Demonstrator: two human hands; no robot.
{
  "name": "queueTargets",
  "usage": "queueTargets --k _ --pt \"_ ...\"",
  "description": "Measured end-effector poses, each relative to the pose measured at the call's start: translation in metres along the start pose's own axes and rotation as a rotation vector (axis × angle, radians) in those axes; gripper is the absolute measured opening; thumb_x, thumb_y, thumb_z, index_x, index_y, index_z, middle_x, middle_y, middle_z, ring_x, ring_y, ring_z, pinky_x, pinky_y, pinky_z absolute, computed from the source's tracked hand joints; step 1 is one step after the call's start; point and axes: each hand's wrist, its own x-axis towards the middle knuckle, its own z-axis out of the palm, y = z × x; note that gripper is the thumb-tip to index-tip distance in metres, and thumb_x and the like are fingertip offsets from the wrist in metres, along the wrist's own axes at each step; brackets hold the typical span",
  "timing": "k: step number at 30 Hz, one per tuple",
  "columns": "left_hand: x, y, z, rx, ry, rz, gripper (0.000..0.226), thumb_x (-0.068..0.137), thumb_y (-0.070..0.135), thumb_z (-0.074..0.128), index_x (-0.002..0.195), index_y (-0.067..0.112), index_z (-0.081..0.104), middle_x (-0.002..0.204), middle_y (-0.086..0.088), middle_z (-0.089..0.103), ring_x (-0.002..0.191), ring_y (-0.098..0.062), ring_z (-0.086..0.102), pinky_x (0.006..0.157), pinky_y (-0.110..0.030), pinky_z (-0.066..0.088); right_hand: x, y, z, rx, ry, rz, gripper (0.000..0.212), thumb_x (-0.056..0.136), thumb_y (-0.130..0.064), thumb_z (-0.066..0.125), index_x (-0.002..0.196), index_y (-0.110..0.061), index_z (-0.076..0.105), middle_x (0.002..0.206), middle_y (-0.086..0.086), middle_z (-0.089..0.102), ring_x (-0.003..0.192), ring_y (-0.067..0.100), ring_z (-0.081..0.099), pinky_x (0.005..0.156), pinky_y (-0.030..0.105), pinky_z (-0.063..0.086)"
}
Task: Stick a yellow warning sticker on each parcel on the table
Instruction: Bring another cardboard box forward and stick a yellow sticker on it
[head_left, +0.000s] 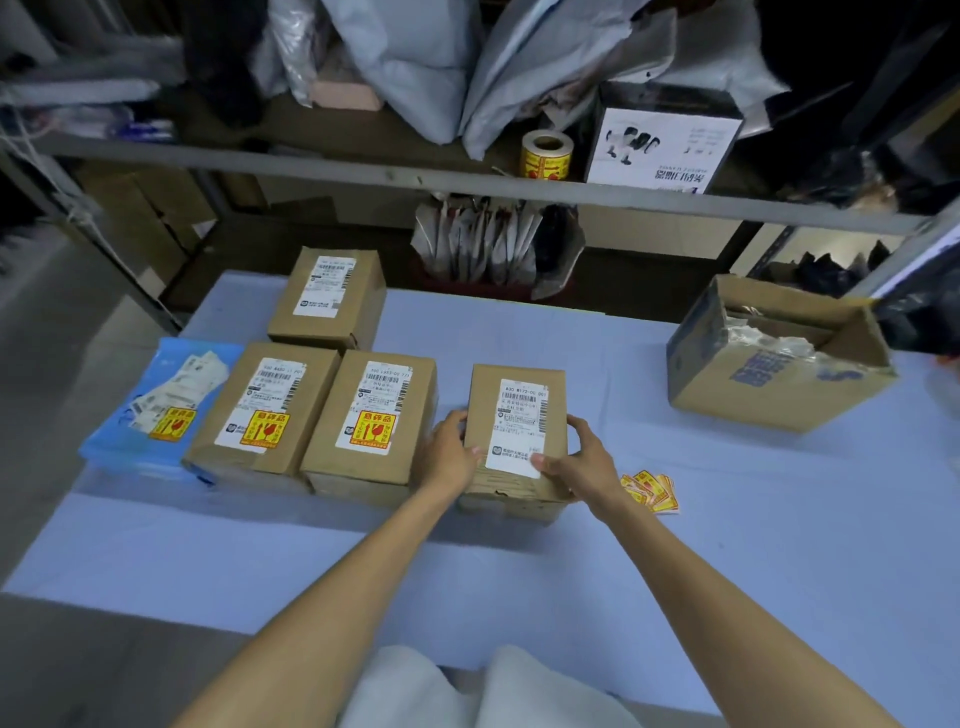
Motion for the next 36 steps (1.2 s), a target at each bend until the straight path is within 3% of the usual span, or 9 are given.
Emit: queueTargets --k 18,24,29,36 --pt "-0.011 -0.006 0.000 -0.071 -0.002 0.019 0.050 0.084 0.006 0.067 0.130 0.021 0.053 0.126 0.002 0.063 0.108 -0.019 0.062 0.091 -0.030 0.045 -0.011 0.008 0.005 0.016 -0.001 -0.025 0.087 0.075 -0.029 0.077 0.147 -0.040 0.030 0.133 0.005 0.060 0.111 0.028 0.062 0.094 0.051 0.052" --pt "-0.014 -0.009 0.002 -0.103 0.013 -0.012 0.052 0.085 0.012 0.067 0.132 0.029 0.053 0.125 0.010 0.064 0.106 -0.014 0.064 0.097 -0.037 0.048 -0.011 0.012 0.005 0.034 0.024 -0.061 0.083 0.076 -0.031 0.078 0.145 -0.034 0.033 0.127 0.006 0.064 0.104 0.025 0.065 0.092 0.048 0.054" --pt "-0.013 -0.011 0.002 -0.161 -0.005 -0.009 0.055 0.083 0.011 0.069 0.132 0.027 0.053 0.124 0.006 0.065 0.105 -0.016 0.064 0.097 -0.040 0.049 -0.013 0.014 0.005 0.024 0.066 -0.092 0.079 0.076 -0.032 0.077 0.144 -0.030 0.037 0.113 0.006 0.069 0.095 0.021 0.068 0.088 0.045 0.056" --pt "-0.018 -0.011 0.002 -0.110 0.011 0.009 0.055 0.086 0.014 0.067 0.134 0.033 0.051 0.124 0.009 0.064 0.110 -0.015 0.062 0.097 -0.041 0.049 -0.016 0.016 -0.001 0.055 -0.004 -0.102 0.078 0.080 -0.032 0.075 0.146 -0.032 0.034 0.105 0.004 0.068 0.093 0.021 0.068 0.086 0.045 0.057"
